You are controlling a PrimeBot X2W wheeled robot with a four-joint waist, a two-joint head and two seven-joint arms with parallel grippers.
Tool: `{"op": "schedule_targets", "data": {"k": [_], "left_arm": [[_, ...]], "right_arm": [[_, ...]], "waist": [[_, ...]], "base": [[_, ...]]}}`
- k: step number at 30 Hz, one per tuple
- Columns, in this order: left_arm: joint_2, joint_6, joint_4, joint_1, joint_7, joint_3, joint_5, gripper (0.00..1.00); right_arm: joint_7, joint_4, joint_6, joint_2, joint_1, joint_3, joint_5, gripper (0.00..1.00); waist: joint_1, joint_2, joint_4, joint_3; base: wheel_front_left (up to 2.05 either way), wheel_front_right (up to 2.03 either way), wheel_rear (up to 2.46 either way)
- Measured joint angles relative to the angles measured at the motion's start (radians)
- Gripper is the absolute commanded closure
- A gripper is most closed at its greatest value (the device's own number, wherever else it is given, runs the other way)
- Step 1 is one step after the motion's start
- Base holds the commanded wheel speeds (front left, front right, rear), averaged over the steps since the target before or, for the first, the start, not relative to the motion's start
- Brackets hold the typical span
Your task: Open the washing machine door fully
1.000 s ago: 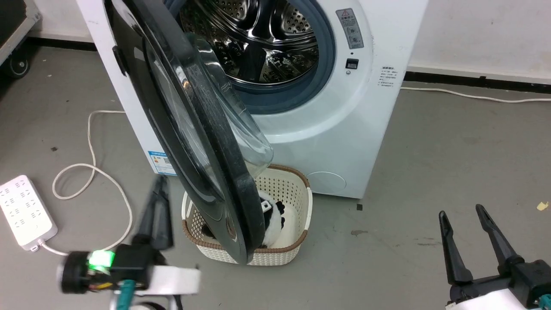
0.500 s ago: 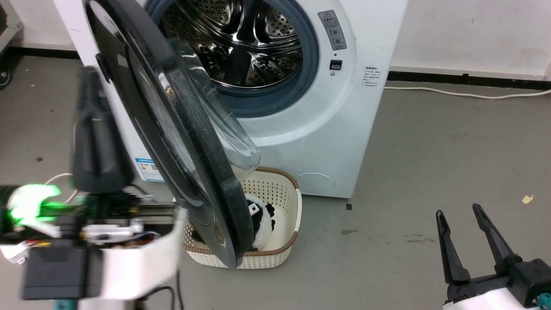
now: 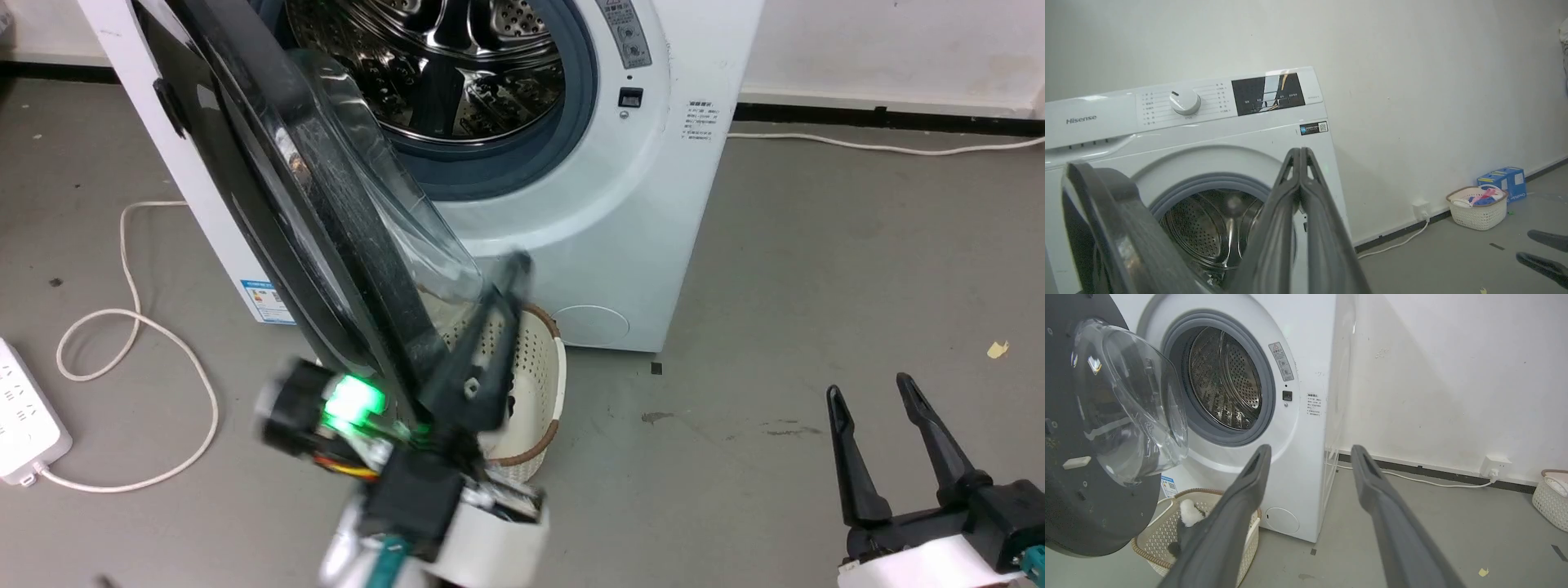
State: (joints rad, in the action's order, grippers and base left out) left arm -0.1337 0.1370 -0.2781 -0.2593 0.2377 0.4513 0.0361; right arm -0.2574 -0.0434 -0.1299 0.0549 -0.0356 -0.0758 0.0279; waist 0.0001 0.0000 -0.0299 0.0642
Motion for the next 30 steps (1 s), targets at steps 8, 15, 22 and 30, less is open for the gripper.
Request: {"op": "schedule_targets", "data": {"k": [8, 15, 22, 30], "left_arm": [[0.033, -0.035, 0.252, 0.056, -0.031, 0.065, -0.077, 1.0], [0.037, -0.029, 0.434, 0.052, -0.03, 0.032, -0.122, 1.0], [0.055, -0.024, 0.502, 0.05, 0.0, 0.032, -0.135, 1.0], [0.052, -0.007, 0.504, 0.066, 0.015, 0.018, -0.153, 1.0]], "right_arm": [[0.0, 0.005, 0.0, 0.0, 0.002, 0.004, 0.007, 0.0], [0.0, 0.006, 0.0, 0.0, 0.009, 0.011, 0.007, 0.0], [0.0, 0.009, 0.0, -0.001, 0.009, 0.004, 0.008, 0.0], [0.0, 0.012, 0.0, -0.001, 0.006, 0.013, 0.009, 0.0]], "waist": [[0.0, 0.0, 0.005, 0.017], [0.0, 0.0, 0.031, 0.029], [0.0, 0.0, 0.102, 0.023], [-0.0002, 0.0, 0.224, 0.013]], "base": [[0.0, 0.0, 0.0], [0.0, 0.0, 0.0], [0.0, 0.0, 0.0], [0.0, 0.0, 0.0]]}}
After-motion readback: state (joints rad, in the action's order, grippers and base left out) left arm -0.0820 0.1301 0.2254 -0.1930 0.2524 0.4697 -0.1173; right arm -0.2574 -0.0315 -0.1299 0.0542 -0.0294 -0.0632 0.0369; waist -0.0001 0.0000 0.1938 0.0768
